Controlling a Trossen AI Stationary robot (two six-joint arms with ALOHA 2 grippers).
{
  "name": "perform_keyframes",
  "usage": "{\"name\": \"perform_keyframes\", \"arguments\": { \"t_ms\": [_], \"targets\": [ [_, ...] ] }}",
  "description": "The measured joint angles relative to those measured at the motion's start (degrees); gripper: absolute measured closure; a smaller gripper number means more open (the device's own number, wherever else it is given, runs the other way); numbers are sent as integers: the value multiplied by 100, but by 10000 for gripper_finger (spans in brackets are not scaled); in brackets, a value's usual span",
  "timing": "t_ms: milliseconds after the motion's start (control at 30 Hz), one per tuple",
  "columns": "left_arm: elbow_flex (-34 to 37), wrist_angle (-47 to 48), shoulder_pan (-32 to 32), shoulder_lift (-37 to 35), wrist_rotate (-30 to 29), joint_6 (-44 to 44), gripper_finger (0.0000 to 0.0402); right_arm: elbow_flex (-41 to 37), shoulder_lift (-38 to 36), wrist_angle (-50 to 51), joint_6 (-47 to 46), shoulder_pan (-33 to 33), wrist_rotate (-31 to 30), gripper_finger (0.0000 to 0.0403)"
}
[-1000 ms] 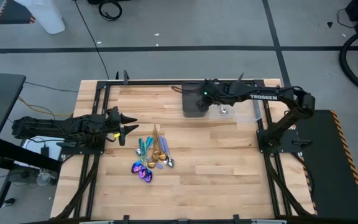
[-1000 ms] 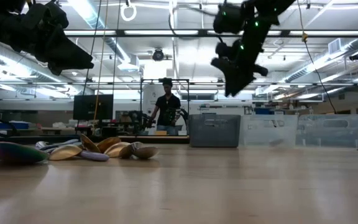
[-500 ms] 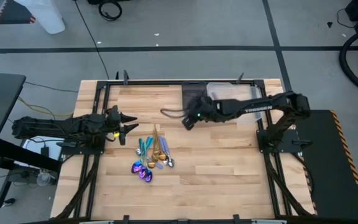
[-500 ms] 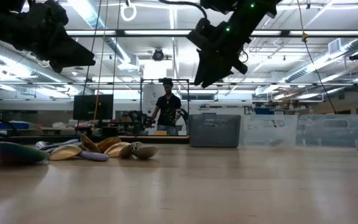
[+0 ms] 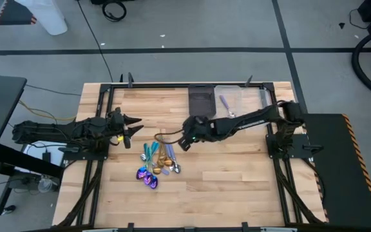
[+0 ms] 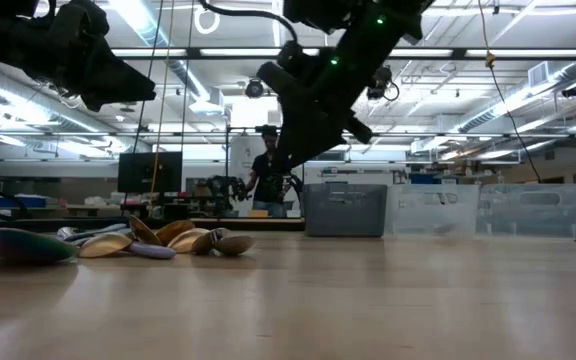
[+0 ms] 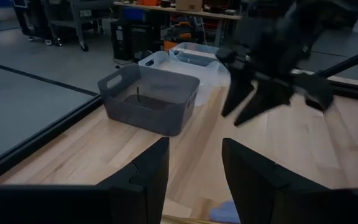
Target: Sort silverware by color (type)
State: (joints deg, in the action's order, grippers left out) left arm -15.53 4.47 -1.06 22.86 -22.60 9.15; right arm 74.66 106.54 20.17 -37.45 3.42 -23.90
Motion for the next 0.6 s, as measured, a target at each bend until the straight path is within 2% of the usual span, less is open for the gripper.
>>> {"name": "perform_keyframes", "arguments": {
  "t_ms": [367, 600],
  "targets": [
    [0, 31, 0, 1, -28, -81, 246, 1664, 1267, 948, -8, 293, 155, 266],
    [0, 111, 0, 1, -30, -57, 246, 2413, 1931, 1215, -141, 438, 418, 266]
  ]
}}
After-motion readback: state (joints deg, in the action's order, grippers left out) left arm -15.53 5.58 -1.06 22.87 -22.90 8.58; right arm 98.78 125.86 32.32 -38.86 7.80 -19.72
